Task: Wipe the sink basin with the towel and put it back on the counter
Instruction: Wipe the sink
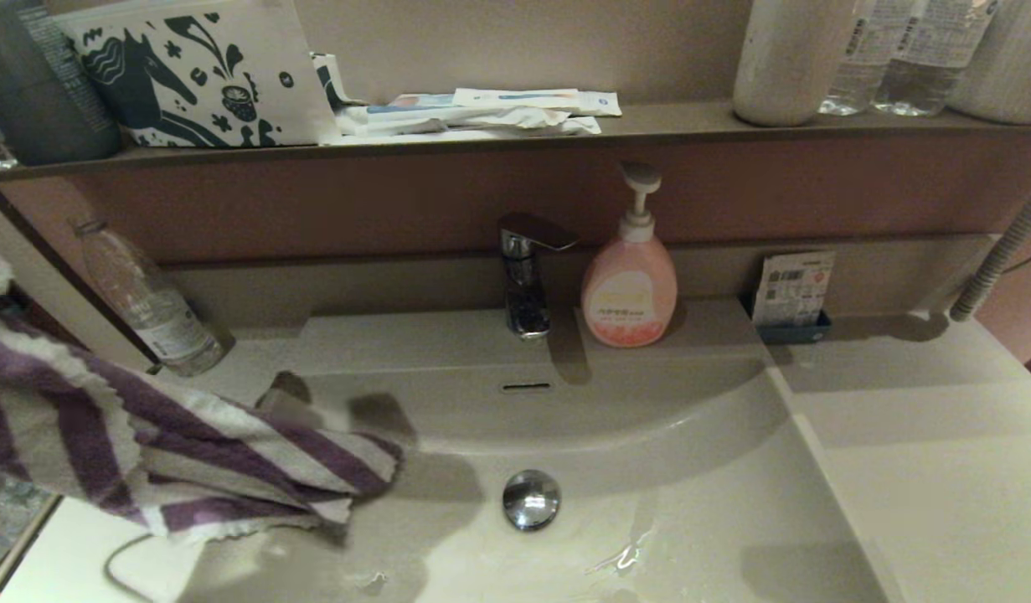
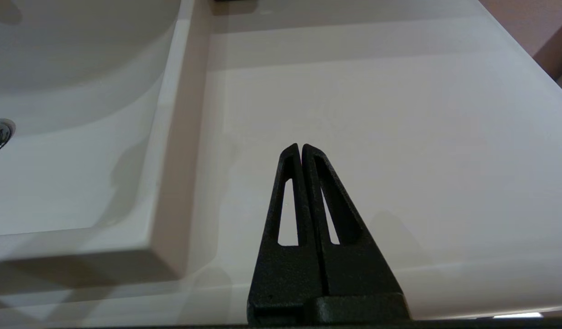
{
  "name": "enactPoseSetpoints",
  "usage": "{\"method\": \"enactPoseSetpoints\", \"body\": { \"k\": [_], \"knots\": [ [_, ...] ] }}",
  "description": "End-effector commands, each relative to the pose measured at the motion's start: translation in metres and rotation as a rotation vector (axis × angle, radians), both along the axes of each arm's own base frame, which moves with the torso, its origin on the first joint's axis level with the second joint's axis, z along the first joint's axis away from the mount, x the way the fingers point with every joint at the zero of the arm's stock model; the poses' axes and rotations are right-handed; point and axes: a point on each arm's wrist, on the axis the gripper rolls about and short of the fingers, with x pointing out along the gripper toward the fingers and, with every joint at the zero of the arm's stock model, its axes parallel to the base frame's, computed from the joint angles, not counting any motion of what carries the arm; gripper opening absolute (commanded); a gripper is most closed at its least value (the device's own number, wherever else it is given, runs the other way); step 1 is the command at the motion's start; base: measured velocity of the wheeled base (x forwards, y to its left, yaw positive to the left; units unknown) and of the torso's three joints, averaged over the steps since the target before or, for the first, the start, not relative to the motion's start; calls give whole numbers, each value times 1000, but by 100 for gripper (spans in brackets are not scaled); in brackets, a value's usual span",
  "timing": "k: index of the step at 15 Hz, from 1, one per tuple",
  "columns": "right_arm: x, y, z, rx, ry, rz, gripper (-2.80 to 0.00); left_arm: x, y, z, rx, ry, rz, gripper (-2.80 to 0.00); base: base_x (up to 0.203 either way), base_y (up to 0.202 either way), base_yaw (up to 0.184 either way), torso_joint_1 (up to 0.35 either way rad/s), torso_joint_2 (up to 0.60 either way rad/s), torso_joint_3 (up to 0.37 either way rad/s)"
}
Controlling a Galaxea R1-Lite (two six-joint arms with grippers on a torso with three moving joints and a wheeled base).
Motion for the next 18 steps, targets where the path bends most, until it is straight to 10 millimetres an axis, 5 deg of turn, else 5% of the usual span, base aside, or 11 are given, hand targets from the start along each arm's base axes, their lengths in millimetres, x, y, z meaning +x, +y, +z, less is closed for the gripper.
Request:
{"method": "enactPoseSetpoints", "body": {
  "k": [1,13,18],
  "knots": [
    [0,0,0,0,1,0,-280,-10,9,10,60,-42,96,-280,0,0,0,0,0,0],
    [0,0,0,0,1,0,-280,-51,34,91,343,-97,323,-280,0,0,0,0,0,0],
    [0,0,0,0,1,0,-280,-43,29,101,363,-75,359,-280,0,0,0,0,0,0]
  ]
}}
